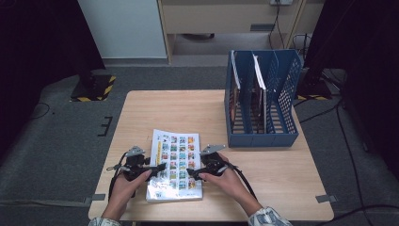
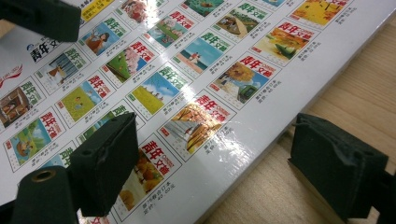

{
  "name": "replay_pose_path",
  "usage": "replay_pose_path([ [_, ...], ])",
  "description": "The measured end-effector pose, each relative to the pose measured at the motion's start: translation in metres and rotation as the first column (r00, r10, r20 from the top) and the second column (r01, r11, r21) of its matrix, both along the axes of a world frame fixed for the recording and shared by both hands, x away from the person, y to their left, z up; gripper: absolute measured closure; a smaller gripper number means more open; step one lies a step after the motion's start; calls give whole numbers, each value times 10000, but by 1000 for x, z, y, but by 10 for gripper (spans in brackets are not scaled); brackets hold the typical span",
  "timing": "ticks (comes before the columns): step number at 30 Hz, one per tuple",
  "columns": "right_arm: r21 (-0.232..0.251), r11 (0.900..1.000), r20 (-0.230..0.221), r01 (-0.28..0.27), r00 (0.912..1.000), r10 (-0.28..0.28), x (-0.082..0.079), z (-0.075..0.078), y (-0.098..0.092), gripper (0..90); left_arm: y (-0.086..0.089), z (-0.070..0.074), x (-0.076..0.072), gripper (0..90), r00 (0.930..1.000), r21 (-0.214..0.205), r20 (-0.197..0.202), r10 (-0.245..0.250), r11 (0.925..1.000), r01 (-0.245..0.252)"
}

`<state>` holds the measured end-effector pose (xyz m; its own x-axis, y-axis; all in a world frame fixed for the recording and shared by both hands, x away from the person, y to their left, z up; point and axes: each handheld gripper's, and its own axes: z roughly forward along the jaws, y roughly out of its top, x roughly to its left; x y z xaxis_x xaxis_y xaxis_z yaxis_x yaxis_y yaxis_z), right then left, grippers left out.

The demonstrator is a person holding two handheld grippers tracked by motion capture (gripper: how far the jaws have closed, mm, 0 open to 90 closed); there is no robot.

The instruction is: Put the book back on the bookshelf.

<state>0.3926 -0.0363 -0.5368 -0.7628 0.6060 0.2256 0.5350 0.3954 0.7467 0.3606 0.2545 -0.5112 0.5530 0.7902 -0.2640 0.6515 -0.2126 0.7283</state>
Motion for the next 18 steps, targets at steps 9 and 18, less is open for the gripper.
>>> replay_pose_path([
  [9,49,10000,15,22,10000,-22,0,0,0,153,-11,2,4,345,9981,72,326,522,9986,-524],
  [18,68,10000,24,25,10000,-26,-1,-1,0,151,-19,0,8,303,9979,-2,483,438,9990,-439],
])
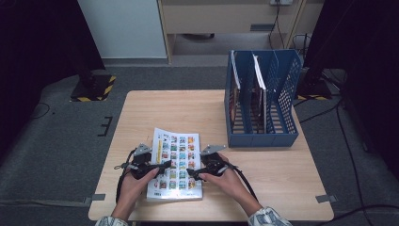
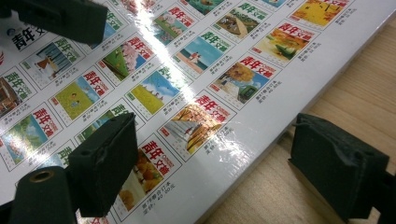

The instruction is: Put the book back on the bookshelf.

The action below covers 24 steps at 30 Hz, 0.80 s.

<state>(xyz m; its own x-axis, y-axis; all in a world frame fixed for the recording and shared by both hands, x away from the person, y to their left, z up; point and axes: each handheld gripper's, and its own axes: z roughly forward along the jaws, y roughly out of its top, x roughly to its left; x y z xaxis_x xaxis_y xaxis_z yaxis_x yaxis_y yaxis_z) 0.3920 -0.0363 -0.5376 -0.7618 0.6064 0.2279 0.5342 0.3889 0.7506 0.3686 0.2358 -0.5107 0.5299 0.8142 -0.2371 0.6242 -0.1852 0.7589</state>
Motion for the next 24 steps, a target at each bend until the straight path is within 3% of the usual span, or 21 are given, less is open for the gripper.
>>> replay_pose_path([
  [1,-3,10000,1,-6,10000,6,0,0,0,151,0,3,-1,314,9997,-108,234,16,9999,-14],
  [6,-3,10000,-4,-9,10000,9,0,0,0,151,-2,5,-2,374,9989,29,432,164,9999,-165],
  [10,5,10000,3,-20,10000,20,0,0,0,150,-2,1,2,436,9993,-37,73,370,9993,-370],
  [13,6,10000,8,-24,10000,24,0,0,0,149,-4,0,4,436,9998,66,40,210,9998,-210],
  [15,15,10000,19,-35,10000,35,0,0,0,149,-4,-1,6,436,9998,-82,-136,122,9999,-123],
  [19,6,10000,32,-52,10000,52,1,0,0,148,-5,0,7,497,9998,61,-63,191,9998,-191],
  [21,6,10000,31,-53,10000,53,1,0,0,148,-7,0,5,558,9995,399,95,317,9987,-320],
  [24,8,10000,32,-53,10000,53,1,0,0,148,-6,-1,4,632,9983,348,101,576,9977,-579],
])
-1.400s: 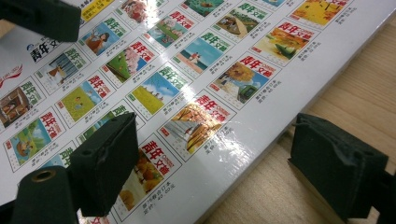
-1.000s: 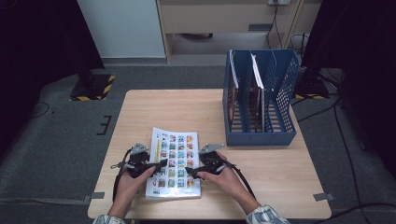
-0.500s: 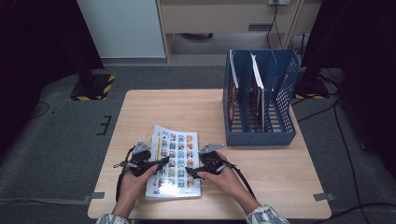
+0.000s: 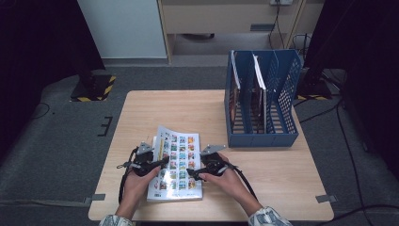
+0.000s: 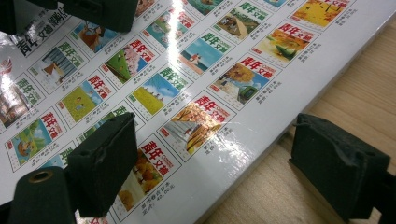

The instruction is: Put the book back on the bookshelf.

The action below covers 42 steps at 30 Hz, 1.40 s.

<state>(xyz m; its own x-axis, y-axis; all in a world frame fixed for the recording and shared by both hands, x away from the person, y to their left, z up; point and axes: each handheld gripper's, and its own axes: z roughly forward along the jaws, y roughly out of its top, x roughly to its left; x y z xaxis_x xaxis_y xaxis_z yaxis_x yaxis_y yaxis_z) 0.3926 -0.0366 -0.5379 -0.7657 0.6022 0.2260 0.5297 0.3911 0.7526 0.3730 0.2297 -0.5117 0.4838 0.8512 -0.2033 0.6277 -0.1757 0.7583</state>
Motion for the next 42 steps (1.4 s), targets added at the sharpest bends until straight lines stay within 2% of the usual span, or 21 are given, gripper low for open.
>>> replay_pose_path([
  [3,2,10000,0,0,10000,0,0,0,0,148,1,-1,0,678,9998,-119,-16,186,9998,-186],
  [6,3,10000,-3,5,10000,-5,0,0,0,148,2,-1,-1,754,9990,-491,-72,448,9978,-451],
  [10,-3,10000,-11,17,10000,-17,0,0,0,148,1,2,-4,806,9989,-551,321,330,9980,-312],
  [15,-82,10000,-26,-6,10000,5,0,1,0,139,-2,10,-9,838,9949,-520,1013,22,9986,31],
  [16,-82,10000,-26,-6,10000,5,0,1,0,139,-2,10,-9,839,9949,-520,1013,22,9986,31],
  [17,-125,9999,-37,-45,10000,44,0,1,-1,126,-4,14,-11,841,9916,-490,1287,-122,9986,186],
  [19,-160,9998,-45,-69,10000,69,0,1,-1,117,-6,18,-13,843,9874,-275,1556,-294,9990,341],
  [23,-145,9998,-198,-117,9997,114,1,2,-2,100,-8,25,-18,844,9800,-138,1939,-453,9987,489],
  [24,-145,9998,-198,-117,9997,114,1,2,-2,100,-8,25,-18,845,9800,-138,1939,-453,9987,489],
  [25,-47,9999,-292,-160,9994,159,2,3,-3,98,-9,29,-21,845,9742,-58,2189,-541,9984,568],
  [26,16,9999,-315,-154,9994,155,2,3,-3,97,-9,29,-21,846,9742,-58,2189,-541,9984,568],
  [27,50,9998,-349,-177,9992,179,1,4,-4,96,-11,34,-23,846,9678,80,2431,-659,9978,659],
  [31,250,9993,-453,-284,9985,295,1,5,-4,94,-10,38,-27,846,9626,-111,2617,-703,9971,758],
  [35,410,9979,-723,-505,9960,534,1,5,-3,86,-7,40,-28,846,9627,-435,2623,-662,9958,803],
  [39,640,9949,-1033,-774,9911,838,-1,3,1,84,-6,41,-29,846,9595,-639,2724,-725,9936,932],
  [42,577,9948,-989,-842,9911,896,-1,3,1,79,-6,41,-28,844,9603,-668,2698,-706,9935,918],
])
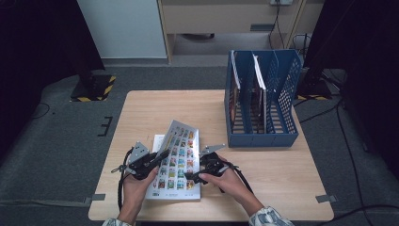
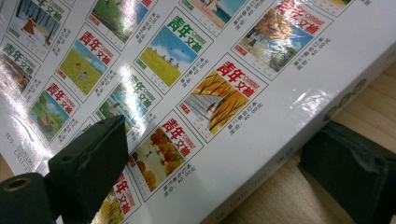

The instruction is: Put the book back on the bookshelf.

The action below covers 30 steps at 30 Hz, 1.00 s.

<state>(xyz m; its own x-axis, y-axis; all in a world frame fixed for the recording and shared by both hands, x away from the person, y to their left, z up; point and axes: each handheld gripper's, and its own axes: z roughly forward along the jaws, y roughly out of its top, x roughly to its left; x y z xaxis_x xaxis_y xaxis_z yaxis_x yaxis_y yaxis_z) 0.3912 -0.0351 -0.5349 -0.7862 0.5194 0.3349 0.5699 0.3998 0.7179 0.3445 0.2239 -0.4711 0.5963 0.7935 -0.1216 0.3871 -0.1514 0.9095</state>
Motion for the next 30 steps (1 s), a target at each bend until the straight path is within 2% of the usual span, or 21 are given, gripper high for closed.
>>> replay_pose_path([
  [4,-54,10000,54,14,10000,-14,0,0,0,75,2,-4,4,828,9998,167,-204,56,9998,-52],
  [7,-247,9997,290,32,9996,-25,-2,-1,1,74,4,-13,9,798,9974,765,-469,543,9958,-506],
  [10,-264,9996,356,42,9994,-33,-2,-1,2,74,5,-20,14,761,9944,1119,-714,785,9912,-703],
  [11,-273,9996,364,61,9993,-51,-3,-1,2,73,6,-22,15,729,9924,1424,-712,1001,9858,-892],
  [12,-273,9996,364,61,9993,-51,-3,-1,2,73,6,-22,15,672,9924,1424,-712,1001,9858,-892],
  [13,-278,9996,404,84,9992,-73,-3,-1,2,73,6,-25,17,672,9874,1899,-673,1434,9734,-1284],
  [14,-380,9993,520,50,9986,-30,-4,-1,3,75,10,-27,19,533,9799,1914,-815,1819,9678,-1637],
  [16,-392,9992,561,61,9984,-39,-4,-1,3,74,17,-29,21,440,9663,1770,-947,2393,9592,-2202],
  [17,-385,9992,561,61,9984,-39,-4,-1,3,74,23,-29,22,445,9709,1575,-793,2261,9645,-2118],
  [18,-381,9993,560,55,9984,-33,-4,-2,3,75,25,-29,22,446,9691,1350,-915,2289,9671,-2157],
  [20,-385,9992,577,49,9983,-27,-4,-2,3,75,28,-28,20,410,9653,1582,-875,2461,9601,-2305],
  [21,-381,9993,582,47,9983,-25,-4,-2,3,75,28,-28,20,394,9688,1674,-804,2344,9613,-2187],
  [22,-367,9993,578,49,9983,-28,-4,-2,3,75,28,-29,20,378,9678,1895,-843,2370,9574,-2180],
  [23,-358,9993,585,53,9983,-32,-4,-2,3,75,28,-30,21,372,9720,1977,-834,2195,9597,-1998],
  [24,-358,9993,585,53,9983,-32,-4,-2,3,75,28,-30,21,363,9720,1977,-834,2195,9597,-1998],
  [25,-343,9994,601,58,9982,-38,-4,-2,2,75,27,-34,22,351,9686,2172,-1127,2216,9567,-1936],
  [26,-339,9994,599,56,9982,-35,-4,-2,2,75,27,-35,23,345,9678,2231,-1231,2195,9564,-1886],
  [28,-330,9994,624,36,9980,-16,-4,-2,2,75,26,-38,24,341,9674,2363,-1298,2173,9544,-1827],
  [29,-340,9994,632,25,9980,-4,-4,-2,2,75,25,-39,25,338,9667,2349,-1345,2178,9547,-1825],
  [30,-338,9994,628,19,9980,2,-4,-2,2,75,25,-40,26,335,9691,2345,-1354,2060,9570,-1707],
])
